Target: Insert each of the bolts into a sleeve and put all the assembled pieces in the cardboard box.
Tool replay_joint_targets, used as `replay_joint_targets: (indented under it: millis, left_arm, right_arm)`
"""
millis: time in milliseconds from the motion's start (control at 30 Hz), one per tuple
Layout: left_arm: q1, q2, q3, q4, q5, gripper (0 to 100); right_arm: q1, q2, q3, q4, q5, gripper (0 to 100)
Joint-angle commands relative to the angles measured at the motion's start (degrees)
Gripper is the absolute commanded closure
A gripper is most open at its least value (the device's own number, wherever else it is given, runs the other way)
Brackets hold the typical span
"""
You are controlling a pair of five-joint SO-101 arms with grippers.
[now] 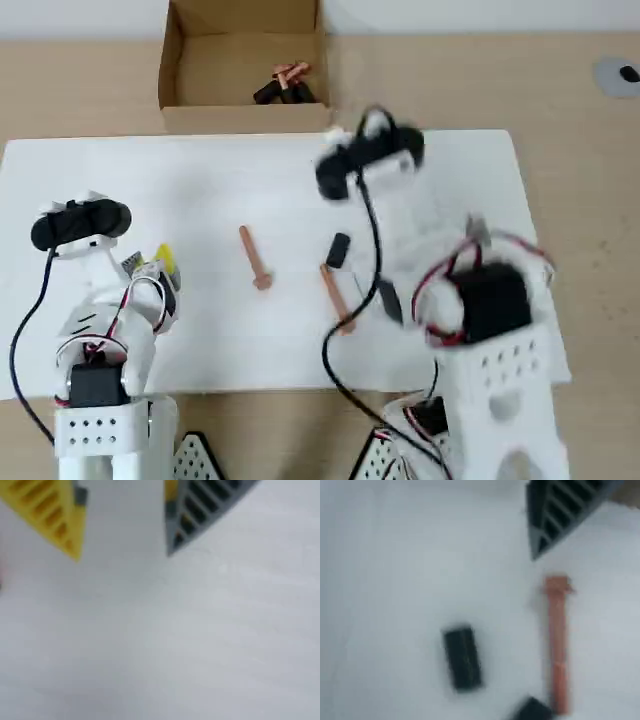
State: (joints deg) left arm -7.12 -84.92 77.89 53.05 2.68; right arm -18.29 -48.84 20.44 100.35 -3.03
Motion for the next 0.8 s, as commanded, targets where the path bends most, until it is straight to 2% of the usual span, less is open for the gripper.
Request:
replay_joint_targets:
  millis: [0, 200, 367, 500, 667, 767]
  left_arm:
    - [0.79, -0.04, -2.73, -1.14, -0.09, 87]
    - [3.60, 1.10, -6.68, -1.14, 1.76, 86]
    - [3.78, 14.37, -17.05, -1.14, 5.63, 86]
    - [3.52, 33.01, -30.86, 1.41, 5.98, 87]
    - [3.52, 50.15, -50.90, 13.01, 6.15, 87]
    - [3.52, 55.43, -58.99, 18.99, 5.71, 87]
  right_arm:
    - [10.07, -5.85, 3.82, -1.14, 3.96, 49.0]
    - [27.12, -2.15, 4.09, -2.81, 14.59, 49.0]
    - [36.09, 4.44, 6.20, -6.68, 19.16, 49.0]
    - [34.51, 5.85, 9.71, -5.98, 24.88, 49.0]
    - [30.46, -2.42, 10.68, -4.13, 29.98, 49.0]
    - [28.18, -10.42, 13.49, -4.84, 30.77, 49.0]
